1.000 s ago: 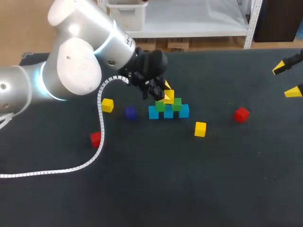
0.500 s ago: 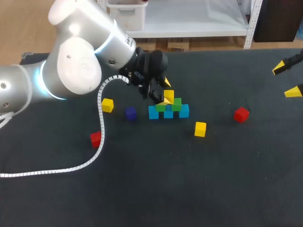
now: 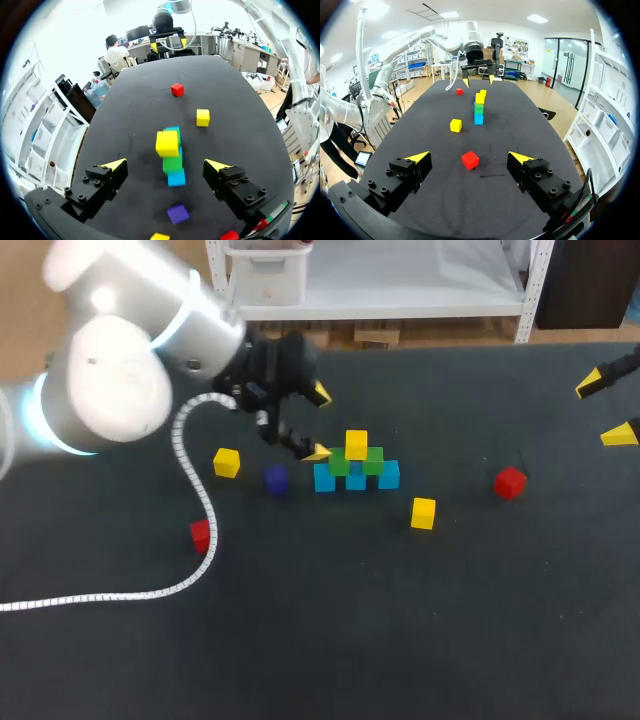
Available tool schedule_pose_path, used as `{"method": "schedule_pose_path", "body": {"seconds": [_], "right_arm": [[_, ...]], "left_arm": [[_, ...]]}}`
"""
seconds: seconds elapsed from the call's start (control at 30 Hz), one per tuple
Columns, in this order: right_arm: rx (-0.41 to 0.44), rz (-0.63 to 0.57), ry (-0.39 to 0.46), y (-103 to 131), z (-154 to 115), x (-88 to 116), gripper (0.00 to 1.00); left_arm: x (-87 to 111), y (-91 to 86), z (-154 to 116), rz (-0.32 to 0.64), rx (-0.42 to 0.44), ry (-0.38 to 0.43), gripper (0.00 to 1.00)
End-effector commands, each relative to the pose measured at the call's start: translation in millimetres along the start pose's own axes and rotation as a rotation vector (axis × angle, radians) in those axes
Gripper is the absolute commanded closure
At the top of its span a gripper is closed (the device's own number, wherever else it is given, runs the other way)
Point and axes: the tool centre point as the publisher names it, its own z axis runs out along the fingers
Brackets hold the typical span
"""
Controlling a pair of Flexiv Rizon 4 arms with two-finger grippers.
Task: Place the blue cubes, place green cubes on the blue cubes, place the yellow cubes on the green cubes, then place the red cubes on the yellow cubes, and place purple cube on the red cubes.
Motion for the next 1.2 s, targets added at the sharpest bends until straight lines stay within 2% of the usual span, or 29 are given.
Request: {"method": "schedule_pose_path", "body": {"seconds": [0.03,0.33,0.43,0.57,0.9,1.2], "right_arm": [[0.0,-0.001,0.0,0,0,0,0.0],[0.0,-0.001,0.0,0,0,0,0.0],[0.0,-0.001,0.0,0,0,0,0.0],[0.0,-0.001,0.0,0,0,0,0.0],[0.0,-0.001,0.0,0,0,0,0.0],[0.0,-0.001,0.0,0,0,0,0.0]], "left_arm": [[18.4,-13.8,-35,0.016,-0.007,-0.033,0.0],[52.3,-15.2,-60,0.072,0.019,-0.006,0.0],[69.5,-12.1,-63,0.108,0.069,0.047,0.0],[92.9,-7.5,-64,0.154,0.107,0.057,0.0],[135.0,9.2,-55,0.173,0.116,0.057,0.0],[160.7,17.7,-36,0.203,0.142,0.073,0.0]]}}
